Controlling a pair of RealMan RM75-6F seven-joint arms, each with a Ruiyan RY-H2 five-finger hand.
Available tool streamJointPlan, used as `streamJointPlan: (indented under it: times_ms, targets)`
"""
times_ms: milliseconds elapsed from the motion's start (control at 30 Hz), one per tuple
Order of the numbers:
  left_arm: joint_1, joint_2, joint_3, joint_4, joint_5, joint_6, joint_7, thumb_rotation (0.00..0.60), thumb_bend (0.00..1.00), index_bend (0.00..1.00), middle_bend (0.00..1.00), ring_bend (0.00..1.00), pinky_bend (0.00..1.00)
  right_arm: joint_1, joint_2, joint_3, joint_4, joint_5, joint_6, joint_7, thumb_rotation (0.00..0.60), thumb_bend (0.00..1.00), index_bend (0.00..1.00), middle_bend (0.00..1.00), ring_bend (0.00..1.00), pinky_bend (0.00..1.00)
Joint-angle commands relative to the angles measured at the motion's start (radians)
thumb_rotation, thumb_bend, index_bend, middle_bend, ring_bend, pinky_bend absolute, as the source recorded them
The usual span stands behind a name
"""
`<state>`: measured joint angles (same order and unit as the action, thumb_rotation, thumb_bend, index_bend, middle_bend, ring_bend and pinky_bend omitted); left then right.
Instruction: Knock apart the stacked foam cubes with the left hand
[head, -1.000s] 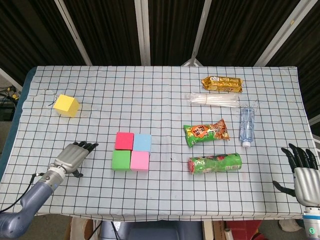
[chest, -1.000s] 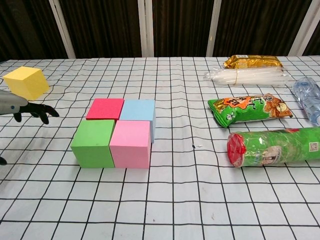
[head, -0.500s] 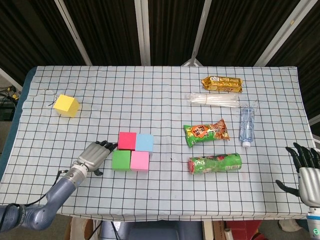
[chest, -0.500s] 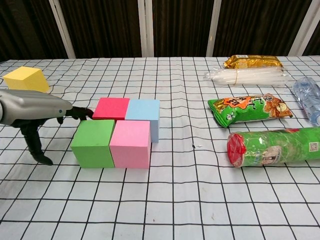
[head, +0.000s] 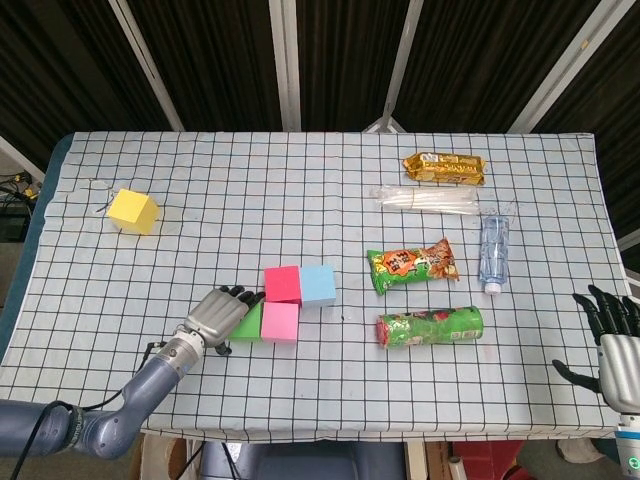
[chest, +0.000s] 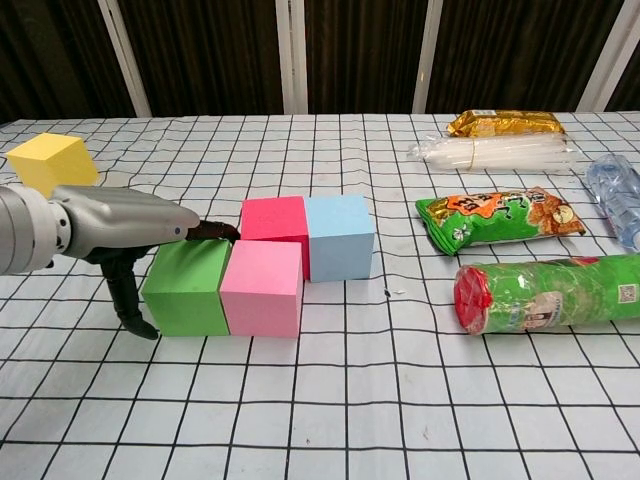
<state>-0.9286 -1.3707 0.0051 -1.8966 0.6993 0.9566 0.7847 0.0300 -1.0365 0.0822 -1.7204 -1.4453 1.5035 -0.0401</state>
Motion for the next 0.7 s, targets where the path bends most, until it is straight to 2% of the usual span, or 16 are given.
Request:
streamJointPlan:
  times_ms: [33,167,400,567,700]
  targets:
    - [-0.006,-0.007,0.003,0.003,-0.003,0.012,0.009,0.6,0.03,0.06,0.25,0.21,0.33,-0.001,0.001,0.0,0.0,0.001,0.0,0.003,0.6,0.06,0.17,0.09,0.1,0.0]
    - [-0.004,-0.016,0.004,0.009,0.009,0.037,0.006,0.6,0.13,0.13,0.35,0.3,0.43,0.0,0.001,0.001,0.002,0.002,-0.002,0.008,0.6,0.06,0.17,0.09,0.1,0.0]
    - [0.006,0.001,0.007,0.012,0.037,0.072,-0.005,0.6,0.24,0.22,0.45,0.37,0.47,0.006,0.005,-0.004,0.0,0.0,-0.021,0.019,0.6,0.06,0.17,0.09,0.11,0.0]
    - [0.021,0.028,0.006,0.019,0.055,0.086,-0.033,0.6,0.26,0.22,0.46,0.38,0.48,0.008,0.01,-0.009,-0.003,-0.003,-0.029,0.022,0.6,0.06,0.17,0.09,0.11,0.0]
    - [0.045,0.09,0.004,0.004,0.083,0.113,-0.067,0.6,0.26,0.19,0.42,0.37,0.46,0.008,0.008,-0.005,-0.003,0.0,-0.025,0.022,0.6,0.06,0.17,0.09,0.11,0.0]
